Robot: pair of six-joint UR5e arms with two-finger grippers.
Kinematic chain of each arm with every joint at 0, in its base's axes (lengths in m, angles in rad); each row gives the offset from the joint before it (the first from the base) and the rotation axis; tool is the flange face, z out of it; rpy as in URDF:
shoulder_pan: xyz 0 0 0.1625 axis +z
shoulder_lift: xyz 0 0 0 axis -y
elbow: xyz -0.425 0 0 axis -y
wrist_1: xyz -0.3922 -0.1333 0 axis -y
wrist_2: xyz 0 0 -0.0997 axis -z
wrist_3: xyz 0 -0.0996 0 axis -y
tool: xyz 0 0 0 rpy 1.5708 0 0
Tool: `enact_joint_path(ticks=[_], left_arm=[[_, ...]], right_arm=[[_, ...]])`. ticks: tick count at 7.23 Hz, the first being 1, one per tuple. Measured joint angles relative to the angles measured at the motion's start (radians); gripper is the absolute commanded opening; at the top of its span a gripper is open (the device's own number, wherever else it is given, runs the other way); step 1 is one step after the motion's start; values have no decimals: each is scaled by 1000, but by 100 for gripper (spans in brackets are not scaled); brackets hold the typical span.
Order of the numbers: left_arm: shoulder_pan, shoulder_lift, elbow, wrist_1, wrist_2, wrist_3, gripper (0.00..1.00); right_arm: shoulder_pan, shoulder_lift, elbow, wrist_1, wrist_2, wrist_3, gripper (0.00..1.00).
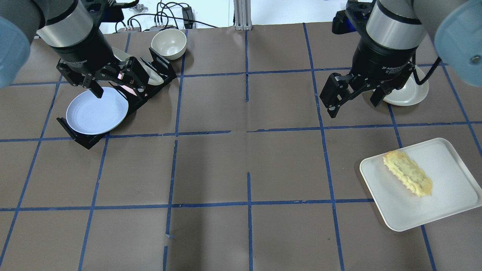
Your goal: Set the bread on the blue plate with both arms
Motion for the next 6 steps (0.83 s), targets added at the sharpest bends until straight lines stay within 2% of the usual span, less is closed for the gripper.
enact_joint_path(ticks=[2, 4, 6], left_arm=[[95, -50, 30, 16, -1, 125, 100], [271, -119, 65, 24, -8, 327, 100], [418, -242, 120, 29, -13, 490, 100]], right_arm=[[-1, 0, 0, 1, 0, 0, 100], [-1, 0, 1, 2, 0, 0, 100], [-1, 0, 1, 2, 0, 0, 100]])
